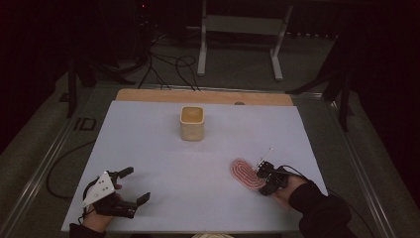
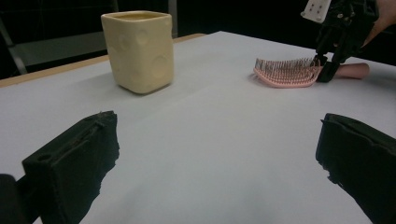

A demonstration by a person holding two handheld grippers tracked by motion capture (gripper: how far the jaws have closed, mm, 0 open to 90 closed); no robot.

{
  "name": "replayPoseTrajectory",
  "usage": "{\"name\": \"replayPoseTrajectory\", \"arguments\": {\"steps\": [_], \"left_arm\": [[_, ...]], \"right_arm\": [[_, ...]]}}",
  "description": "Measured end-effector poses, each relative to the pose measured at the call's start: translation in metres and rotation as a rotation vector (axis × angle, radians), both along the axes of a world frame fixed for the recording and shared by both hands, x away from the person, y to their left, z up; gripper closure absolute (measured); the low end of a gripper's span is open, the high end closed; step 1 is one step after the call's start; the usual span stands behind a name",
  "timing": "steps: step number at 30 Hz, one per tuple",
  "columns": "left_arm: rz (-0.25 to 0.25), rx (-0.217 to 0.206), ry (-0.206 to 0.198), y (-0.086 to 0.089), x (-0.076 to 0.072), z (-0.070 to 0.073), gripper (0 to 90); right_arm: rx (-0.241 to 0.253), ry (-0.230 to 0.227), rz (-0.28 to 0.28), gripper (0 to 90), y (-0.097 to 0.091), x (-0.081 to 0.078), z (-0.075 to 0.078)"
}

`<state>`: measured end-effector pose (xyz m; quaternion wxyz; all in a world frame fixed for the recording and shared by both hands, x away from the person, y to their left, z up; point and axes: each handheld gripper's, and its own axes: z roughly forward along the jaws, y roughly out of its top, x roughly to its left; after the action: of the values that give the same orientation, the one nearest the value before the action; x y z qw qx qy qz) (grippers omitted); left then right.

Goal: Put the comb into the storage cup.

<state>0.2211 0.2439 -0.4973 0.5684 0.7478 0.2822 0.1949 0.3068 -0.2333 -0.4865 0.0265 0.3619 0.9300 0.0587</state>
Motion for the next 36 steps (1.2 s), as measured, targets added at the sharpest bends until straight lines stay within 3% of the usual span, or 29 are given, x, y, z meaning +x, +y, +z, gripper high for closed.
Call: {"name": "replayPoseTrajectory", "arguments": {"steps": [5, 11, 16, 22, 31, 36], "left_arm": [[-0.001, 0.006, 0.001, 0.0, 0.0, 0.0, 0.1], [-0.001, 0.004, 0.007, 0.0, 0.0, -0.001, 0.1], [0.001, 0.003, 0.009, -0.001, 0.001, -0.001, 0.1], [0.001, 0.009, 0.009, -0.001, 0.001, -0.001, 0.1], [0.001, 0.009, 0.009, -0.001, 0.001, -0.002, 0.1], [0.001, 0.009, 0.01, 0.0, 0.001, -0.002, 0.1]], "right_arm": [[-0.007, 0.002, -0.013, 66.4, 0.001, 0.0, 0.0], [-0.039, -0.034, 0.0, 69.8, 0.005, -0.005, 0.0], [-0.023, -0.074, 0.002, 70.3, 0.004, -0.011, -0.001], [0.031, -0.124, 0.003, 70.5, 0.002, -0.01, 0.001], [0.173, -0.215, -0.001, 70.5, 0.003, -0.007, 0.015], [0.235, -0.241, 0.022, 70.6, 0.005, -0.006, 0.02]]}}
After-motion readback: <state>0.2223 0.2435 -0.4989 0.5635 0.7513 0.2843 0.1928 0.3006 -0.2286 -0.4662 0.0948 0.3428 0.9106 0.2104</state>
